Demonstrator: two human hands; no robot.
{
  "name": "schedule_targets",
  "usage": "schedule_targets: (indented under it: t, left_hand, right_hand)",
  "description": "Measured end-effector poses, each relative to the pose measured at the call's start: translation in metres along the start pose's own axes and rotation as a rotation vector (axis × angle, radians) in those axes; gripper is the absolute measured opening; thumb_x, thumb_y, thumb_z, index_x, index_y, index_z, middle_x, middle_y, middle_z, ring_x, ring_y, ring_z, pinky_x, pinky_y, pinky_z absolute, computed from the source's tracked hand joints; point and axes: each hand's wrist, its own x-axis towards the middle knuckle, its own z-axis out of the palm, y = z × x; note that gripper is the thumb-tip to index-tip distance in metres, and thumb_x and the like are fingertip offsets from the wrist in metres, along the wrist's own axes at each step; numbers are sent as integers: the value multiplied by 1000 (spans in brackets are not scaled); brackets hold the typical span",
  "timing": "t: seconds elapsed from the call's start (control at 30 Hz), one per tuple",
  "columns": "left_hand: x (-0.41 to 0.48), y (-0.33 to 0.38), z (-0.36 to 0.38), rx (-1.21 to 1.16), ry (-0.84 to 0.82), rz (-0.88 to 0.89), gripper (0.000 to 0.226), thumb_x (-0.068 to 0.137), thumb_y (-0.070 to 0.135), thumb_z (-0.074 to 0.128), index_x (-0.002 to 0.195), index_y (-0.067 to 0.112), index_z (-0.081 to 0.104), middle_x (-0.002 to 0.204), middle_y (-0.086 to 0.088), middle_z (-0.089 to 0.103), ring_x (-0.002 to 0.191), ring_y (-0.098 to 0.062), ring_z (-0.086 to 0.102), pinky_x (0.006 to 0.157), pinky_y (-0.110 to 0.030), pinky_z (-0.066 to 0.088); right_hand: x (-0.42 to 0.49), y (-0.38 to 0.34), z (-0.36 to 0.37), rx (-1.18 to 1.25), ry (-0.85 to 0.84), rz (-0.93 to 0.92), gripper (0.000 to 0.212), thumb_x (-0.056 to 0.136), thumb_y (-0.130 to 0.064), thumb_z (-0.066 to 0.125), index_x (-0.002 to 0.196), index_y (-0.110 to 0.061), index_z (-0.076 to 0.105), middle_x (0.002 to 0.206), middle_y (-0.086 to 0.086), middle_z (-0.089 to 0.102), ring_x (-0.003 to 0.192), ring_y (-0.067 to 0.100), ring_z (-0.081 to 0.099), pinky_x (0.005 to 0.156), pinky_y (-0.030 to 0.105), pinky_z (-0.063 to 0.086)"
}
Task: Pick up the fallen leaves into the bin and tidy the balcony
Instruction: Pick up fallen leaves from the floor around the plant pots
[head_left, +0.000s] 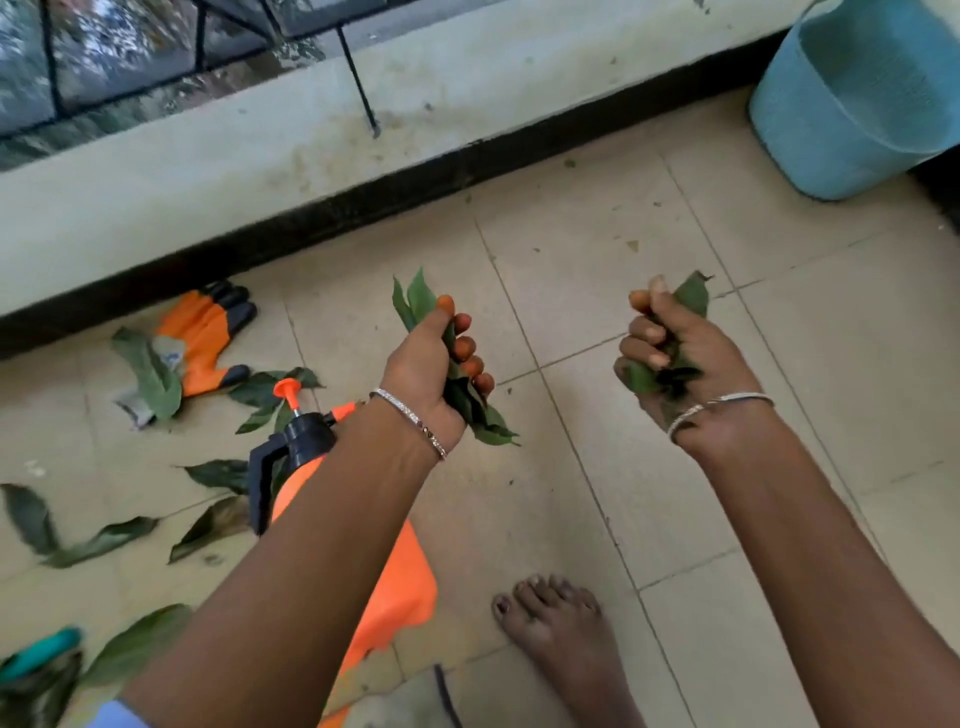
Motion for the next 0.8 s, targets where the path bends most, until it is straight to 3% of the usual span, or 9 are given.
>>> schedule_targets:
  t: [0.1,0.27,0.57,0.8]
  left_hand:
    - [-41,-21,3,54,-10,-24,35,97,41,56,71,18,50,52,5,35,38,-10,31,39,-17,32]
    - [-129,-48,20,70,-49,-91,35,97,41,56,69,20,47,50,5,34,37,-10,30,41,-19,29]
    - [-339,-76,81,128,-134,-192,35,94,39,61,67,21,46,52,6,35,38,-9,30,39,-18,29]
    - [-470,-119,124,169,-174,-297,37,93,38,61,64,21,44,49,6,36,36,-9,31,39,-19,29]
  right_hand:
    - [-53,-14,-12,124,83,117,33,93,-41,59,70,-19,51,53,-7,33,36,6,29,40,18,25]
    - [-162,-49,-15,187,149,222,35,94,-40,59,68,-19,49,52,-7,32,33,6,27,35,19,25]
    - [-393,-120,-13,368,164,206,30,96,-36,56,72,-19,52,55,-7,36,33,5,29,32,19,26]
    - [-558,-156,-51,629,267,77,28,96,-32,54,72,-17,52,54,-6,37,33,5,30,29,20,26]
